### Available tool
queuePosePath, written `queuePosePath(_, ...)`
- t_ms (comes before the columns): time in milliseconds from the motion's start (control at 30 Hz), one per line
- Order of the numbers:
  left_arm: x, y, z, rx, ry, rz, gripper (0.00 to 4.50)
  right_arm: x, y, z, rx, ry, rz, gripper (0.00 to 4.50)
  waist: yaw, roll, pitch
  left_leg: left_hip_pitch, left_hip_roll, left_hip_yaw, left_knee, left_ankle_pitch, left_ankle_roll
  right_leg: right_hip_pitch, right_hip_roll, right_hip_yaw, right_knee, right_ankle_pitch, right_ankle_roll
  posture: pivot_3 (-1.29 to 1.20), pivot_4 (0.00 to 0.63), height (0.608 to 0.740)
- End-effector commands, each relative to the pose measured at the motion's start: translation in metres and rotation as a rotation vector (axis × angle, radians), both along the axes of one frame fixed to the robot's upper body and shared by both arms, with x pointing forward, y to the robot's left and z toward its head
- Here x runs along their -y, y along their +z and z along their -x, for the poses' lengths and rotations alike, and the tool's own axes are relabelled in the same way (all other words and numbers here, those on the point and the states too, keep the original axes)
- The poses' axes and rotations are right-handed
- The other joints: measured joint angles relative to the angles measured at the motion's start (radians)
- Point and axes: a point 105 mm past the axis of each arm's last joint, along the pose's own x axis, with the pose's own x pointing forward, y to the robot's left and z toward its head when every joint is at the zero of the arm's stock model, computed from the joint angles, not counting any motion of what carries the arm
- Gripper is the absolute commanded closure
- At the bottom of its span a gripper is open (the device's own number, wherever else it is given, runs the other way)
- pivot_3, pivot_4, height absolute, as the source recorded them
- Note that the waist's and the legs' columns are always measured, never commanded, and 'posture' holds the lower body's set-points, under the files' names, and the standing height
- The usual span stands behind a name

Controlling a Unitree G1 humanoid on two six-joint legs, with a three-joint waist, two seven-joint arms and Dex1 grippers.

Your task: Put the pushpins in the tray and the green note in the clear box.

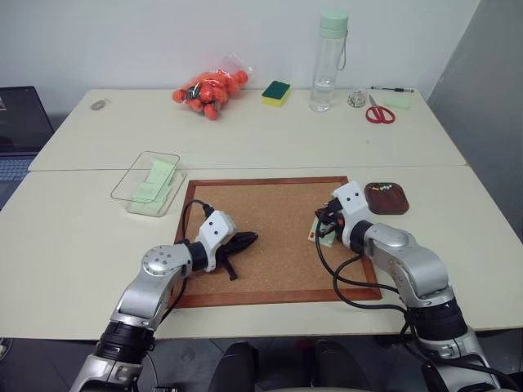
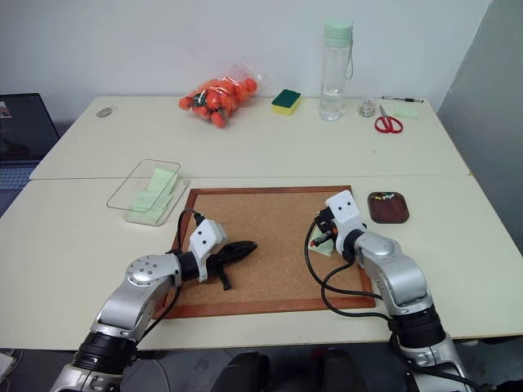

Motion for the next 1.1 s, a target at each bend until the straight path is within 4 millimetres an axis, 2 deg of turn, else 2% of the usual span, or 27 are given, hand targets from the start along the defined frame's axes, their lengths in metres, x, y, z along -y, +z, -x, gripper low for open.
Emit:
queuePosePath(33,-0.003,-0.021,0.008,-0.083,0.003,-0.035,4.5,-0.01,0.035,0.001,0.12,0.052,-0.064,4.46,0.0,0.0,0.0,0.0,0.0,0.0,0.0,0.0,0.0,0.0,0.0,0.0,0.0,0.0,0.0,0.0,0.15,0.74)
queuePosePath(667,-0.004,-0.024,0.012,-0.096,0.005,-0.044,4.5,-0.004,0.064,0.005,0.198,0.044,-0.12,4.46,0.0,0.0,0.0,0.0,0.0,0.0,0.0,0.0,0.0,0.0,0.0,0.0,0.0,0.0,0.0,0.0,0.15,0.74)
queuePosePath(733,-0.004,-0.023,0.012,-0.095,0.005,-0.044,4.5,0.01,0.072,0.001,0.229,-0.01,-0.117,4.46,0.0,0.0,0.0,0.0,0.0,0.0,0.0,0.0,0.0,0.0,0.0,0.0,0.0,0.0,0.0,0.0,0.15,0.74)
queuePosePath(833,-0.005,-0.023,0.013,-0.096,0.008,-0.042,4.5,0.059,0.079,-0.007,0.257,-0.173,-0.063,4.46,0.002,0.0,0.0,0.0,0.0,0.0,0.0,0.0,0.0,0.0,0.0,0.0,0.0,0.0,0.0,0.0,0.15,0.74)
queuePosePath(1000,-0.005,-0.023,0.015,-0.099,0.005,-0.041,4.5,0.124,0.061,-0.012,0.213,-0.358,0.076,4.46,0.003,0.0,0.0,0.0,-0.001,0.001,-0.001,0.0,0.0,0.001,-0.002,0.0,-0.001,0.0,0.0,0.0,0.15,0.74)
queuePosePath(1100,-0.004,-0.023,0.014,-0.098,0.001,-0.041,4.5,0.141,0.052,-0.018,0.189,-0.407,0.111,4.46,0.0,0.0,0.0,0.001,0.0,0.001,-0.001,0.0,0.0,0.001,-0.001,0.0,-0.001,0.0,0.0,0.0,0.15,0.74)
